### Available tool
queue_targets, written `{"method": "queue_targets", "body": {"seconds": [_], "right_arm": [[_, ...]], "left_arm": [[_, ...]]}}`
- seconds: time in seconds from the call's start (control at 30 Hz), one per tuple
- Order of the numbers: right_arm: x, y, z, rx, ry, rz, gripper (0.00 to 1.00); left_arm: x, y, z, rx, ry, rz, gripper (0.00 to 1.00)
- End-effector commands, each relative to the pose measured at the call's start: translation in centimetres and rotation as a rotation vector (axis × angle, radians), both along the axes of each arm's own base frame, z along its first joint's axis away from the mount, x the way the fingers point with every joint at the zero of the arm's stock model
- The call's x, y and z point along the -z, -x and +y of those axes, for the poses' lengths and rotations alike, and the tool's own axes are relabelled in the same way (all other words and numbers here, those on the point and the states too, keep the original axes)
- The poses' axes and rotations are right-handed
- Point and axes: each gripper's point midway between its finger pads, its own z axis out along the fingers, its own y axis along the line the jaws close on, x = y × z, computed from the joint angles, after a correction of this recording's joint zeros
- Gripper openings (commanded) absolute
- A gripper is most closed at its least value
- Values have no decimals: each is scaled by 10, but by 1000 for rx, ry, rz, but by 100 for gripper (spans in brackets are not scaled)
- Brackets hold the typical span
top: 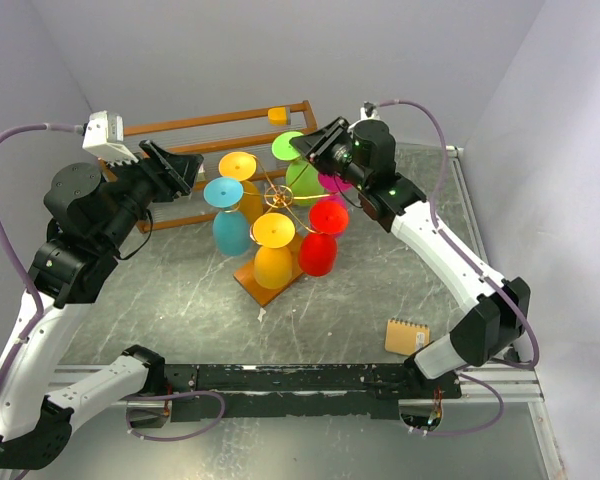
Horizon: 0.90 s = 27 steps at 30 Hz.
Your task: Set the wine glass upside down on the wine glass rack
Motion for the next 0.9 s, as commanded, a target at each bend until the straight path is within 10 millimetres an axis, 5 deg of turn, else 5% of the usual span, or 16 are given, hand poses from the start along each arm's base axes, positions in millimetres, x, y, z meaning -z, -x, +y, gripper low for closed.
{"method": "queue_targets", "body": {"seconds": [0.0,0.4,0.87], "right_arm": [[-22,-2,1,-23,-7,-67,31],[-29,-6,-4,-24,136,-116,53],[-2,-11,-2,-66,280,-103,56]], "left_arm": [[-1,3,4,-11,-15,-7,69],[-3,4,5,-16,-17,-11,69],[-4,4,5,-16,-15,-14,69]]}}
